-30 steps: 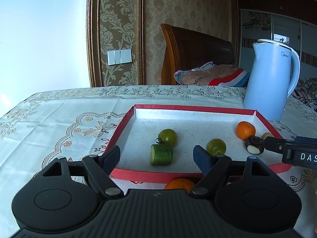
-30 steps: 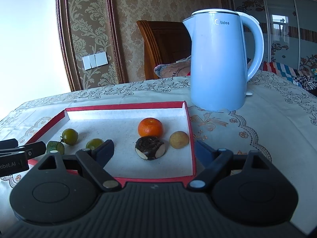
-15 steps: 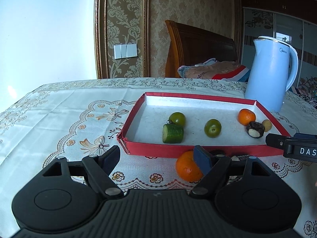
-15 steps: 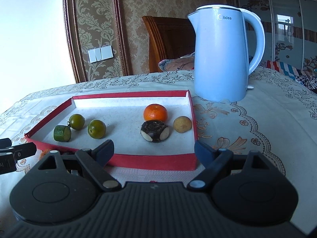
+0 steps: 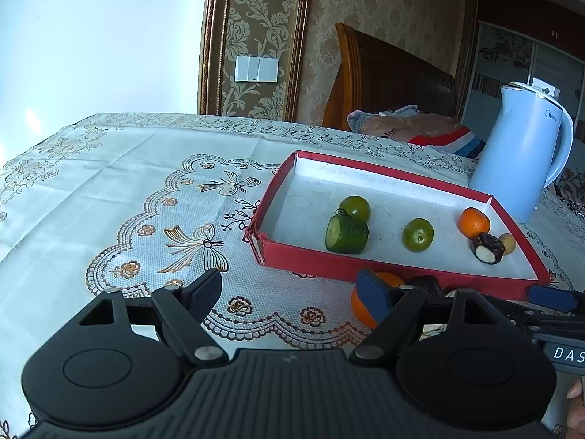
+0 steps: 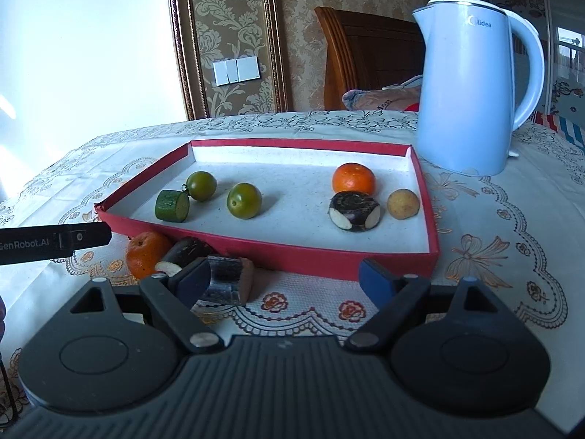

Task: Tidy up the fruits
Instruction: 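Lift both open tools out of the tray toward the fruits beside it, then close the right tool on the dark cylinder chunk while the left tool nears a brown fruit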

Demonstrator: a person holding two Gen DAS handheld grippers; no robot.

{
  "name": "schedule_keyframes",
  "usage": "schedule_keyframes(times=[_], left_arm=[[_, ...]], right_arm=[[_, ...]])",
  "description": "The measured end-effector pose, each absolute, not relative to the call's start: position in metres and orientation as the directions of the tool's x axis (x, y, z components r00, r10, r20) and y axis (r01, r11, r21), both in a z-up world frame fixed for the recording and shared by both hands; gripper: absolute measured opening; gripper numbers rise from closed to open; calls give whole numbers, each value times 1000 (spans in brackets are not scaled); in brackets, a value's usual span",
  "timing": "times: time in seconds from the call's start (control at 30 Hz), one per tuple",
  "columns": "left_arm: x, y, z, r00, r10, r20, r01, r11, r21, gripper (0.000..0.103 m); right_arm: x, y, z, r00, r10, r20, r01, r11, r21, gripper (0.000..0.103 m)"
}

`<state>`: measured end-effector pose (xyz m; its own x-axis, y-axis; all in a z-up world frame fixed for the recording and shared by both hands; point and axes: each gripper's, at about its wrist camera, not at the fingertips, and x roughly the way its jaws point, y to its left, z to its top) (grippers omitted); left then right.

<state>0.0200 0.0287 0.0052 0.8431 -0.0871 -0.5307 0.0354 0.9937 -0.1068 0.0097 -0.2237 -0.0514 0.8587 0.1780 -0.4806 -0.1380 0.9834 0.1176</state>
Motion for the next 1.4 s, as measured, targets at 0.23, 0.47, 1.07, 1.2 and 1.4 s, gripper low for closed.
schedule_keyframes(times=[0.23,0.47,1.07,1.2,1.4], left_arm=[[22,29,4,837,-88,-540,32,993,-112,81],[20,28,5,839,-91,-537,36,993,-111,81],[18,25,6,843,-97,-528,49,993,-104,81],[14,20,6,847,-120,-519,82,992,-96,81],[2,9,3,813,-217,-540,187,976,-111,81]], right_arm=[[19,-214,-54,840,186,-510,-147,982,117,87],[20,-210,-55,824,216,-523,-178,976,122,79],[14,-203,-56,817,237,-526,-225,970,87,39],[12,-225,-53,845,178,-505,-143,984,108,39],[6,-241,-53,860,139,-491,-89,988,124,39]])
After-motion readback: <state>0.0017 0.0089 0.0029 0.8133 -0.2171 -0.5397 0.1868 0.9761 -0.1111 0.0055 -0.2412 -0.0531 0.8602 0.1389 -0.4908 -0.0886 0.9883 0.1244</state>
